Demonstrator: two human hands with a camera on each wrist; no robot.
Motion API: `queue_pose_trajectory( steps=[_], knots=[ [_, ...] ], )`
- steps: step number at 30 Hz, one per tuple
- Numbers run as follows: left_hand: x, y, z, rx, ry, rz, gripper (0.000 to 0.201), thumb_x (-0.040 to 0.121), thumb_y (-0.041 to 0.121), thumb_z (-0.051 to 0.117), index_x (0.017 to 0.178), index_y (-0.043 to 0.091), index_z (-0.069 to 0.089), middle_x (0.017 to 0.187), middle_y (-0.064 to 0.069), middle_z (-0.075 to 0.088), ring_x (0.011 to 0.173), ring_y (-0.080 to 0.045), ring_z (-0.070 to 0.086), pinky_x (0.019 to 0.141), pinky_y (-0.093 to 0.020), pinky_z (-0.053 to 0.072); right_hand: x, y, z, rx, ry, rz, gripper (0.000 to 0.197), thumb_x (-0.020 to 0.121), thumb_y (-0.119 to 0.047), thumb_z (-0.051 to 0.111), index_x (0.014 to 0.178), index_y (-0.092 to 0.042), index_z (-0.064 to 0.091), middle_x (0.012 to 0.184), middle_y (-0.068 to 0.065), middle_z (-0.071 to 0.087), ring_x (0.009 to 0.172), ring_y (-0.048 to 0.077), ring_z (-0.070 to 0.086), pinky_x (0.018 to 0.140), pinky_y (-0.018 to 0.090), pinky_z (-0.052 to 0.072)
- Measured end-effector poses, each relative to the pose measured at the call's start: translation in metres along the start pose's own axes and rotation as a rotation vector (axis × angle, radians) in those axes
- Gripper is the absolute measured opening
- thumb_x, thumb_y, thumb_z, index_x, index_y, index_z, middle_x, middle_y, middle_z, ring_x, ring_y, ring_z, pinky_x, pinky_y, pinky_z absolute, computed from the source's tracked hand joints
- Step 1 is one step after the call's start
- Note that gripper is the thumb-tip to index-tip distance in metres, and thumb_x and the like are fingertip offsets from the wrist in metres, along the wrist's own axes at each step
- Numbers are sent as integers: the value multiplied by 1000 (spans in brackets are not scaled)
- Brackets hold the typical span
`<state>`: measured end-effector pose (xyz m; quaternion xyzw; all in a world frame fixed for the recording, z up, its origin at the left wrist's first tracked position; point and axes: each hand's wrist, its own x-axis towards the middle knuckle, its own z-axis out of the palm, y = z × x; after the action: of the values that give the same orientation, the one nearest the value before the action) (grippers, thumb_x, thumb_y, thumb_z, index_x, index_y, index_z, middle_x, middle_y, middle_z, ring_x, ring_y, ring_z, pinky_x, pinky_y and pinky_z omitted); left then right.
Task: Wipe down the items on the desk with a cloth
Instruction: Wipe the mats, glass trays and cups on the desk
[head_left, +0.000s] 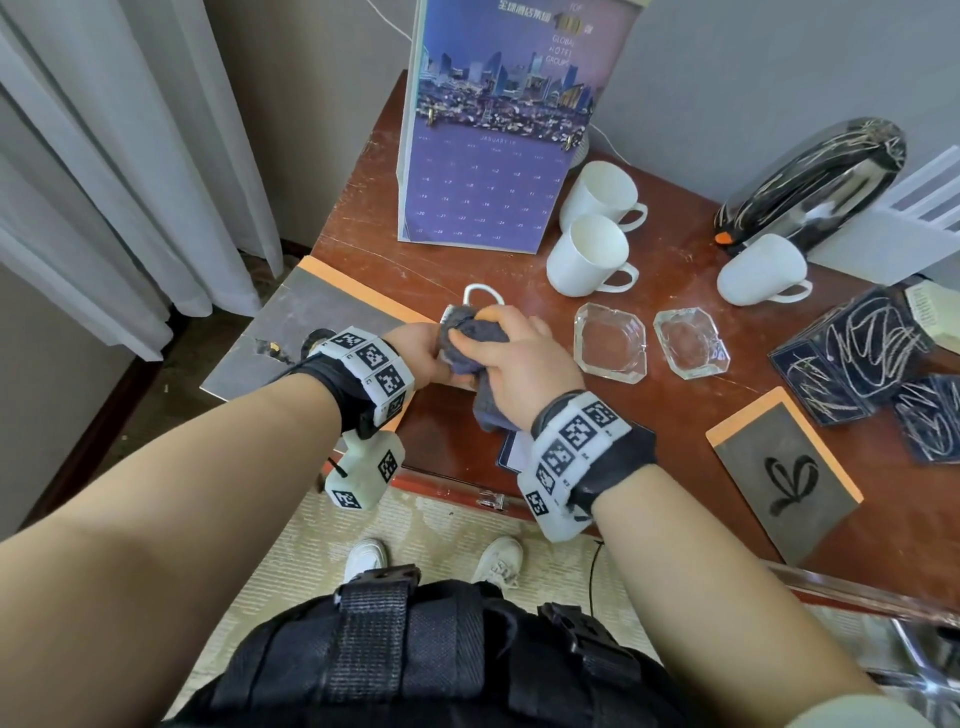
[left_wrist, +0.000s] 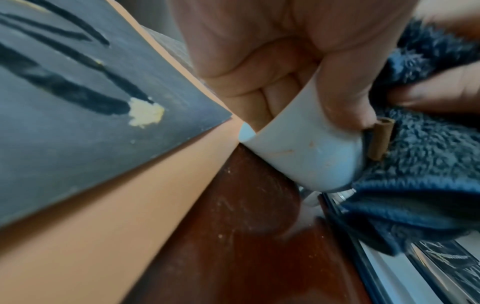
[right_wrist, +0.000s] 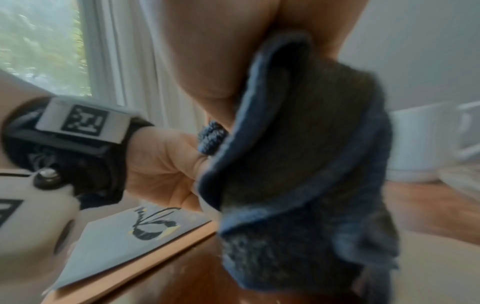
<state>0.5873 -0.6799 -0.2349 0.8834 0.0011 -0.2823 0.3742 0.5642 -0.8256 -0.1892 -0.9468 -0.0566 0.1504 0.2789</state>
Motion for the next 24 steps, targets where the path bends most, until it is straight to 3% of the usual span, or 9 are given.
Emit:
queue_pose_trajectory(
  steps=[3,6,8,10,13,15,18,21,24],
  knots=[
    [0,-3,0,-66,-10,22,44,82,31,68,116,6,59,115,-13,63,109,-29,58,87,-28,41,-1,21,-11,-88,14,-1,29,94,-40,51,122,-32,49,111,0,42,104,17,52,93,30,42],
    [2,-7,1,-229,-46,57,53,75,41,72,116,11,60,112,-8,65,109,-27,58,98,-32,41,1,37,-34,-137,80,-7,29,94,-26,51,122,-29,55,123,3,47,116,20,47,94,24,37],
    [2,-7,1,-208,-11,67,34,85,41,62,109,17,58,98,1,62,96,-20,56,88,-27,41,2,34,-44,-225,147,-129,42,91,-8,48,127,-28,57,133,2,46,124,24,41,101,32,36],
    [2,-7,1,-139,38,52,27,92,42,51,105,19,56,88,4,59,89,-17,52,78,-25,36,2,28,-51,-225,183,-158,48,90,-4,46,131,-28,54,137,3,44,125,26,40,103,38,38],
    [4,-4,2,-135,-12,48,45,87,34,62,127,16,52,117,-5,63,111,-23,55,94,-28,39,3,27,-51,-244,142,-120,47,92,-8,46,134,-30,49,138,0,42,123,22,43,100,31,38],
    [5,-2,3,-38,-32,27,52,87,24,64,134,14,45,127,-8,58,119,-25,51,92,-24,35,3,30,-49,-237,111,-93,46,93,-10,47,134,-30,49,138,-1,41,122,20,43,96,27,36],
    [7,-1,4,-49,-10,27,47,88,22,63,131,12,48,124,-10,60,115,-26,53,89,-22,35,4,33,-46,-219,129,-92,44,93,-14,49,135,-29,48,138,-2,41,123,21,42,97,28,36],
    [4,-4,6,-168,-17,62,44,85,23,67,125,12,55,120,-9,63,112,-26,57,101,-37,41,11,23,-41,-268,131,-187,42,94,-18,49,135,-29,48,142,-4,35,128,19,37,99,26,34],
    [4,-8,10,-169,-31,73,28,86,25,66,108,10,59,93,-3,67,88,-18,60,83,-31,47,25,7,-21,-245,13,-211,51,90,-47,35,139,-35,40,144,-5,34,123,16,38,92,20,31]
  ],
)
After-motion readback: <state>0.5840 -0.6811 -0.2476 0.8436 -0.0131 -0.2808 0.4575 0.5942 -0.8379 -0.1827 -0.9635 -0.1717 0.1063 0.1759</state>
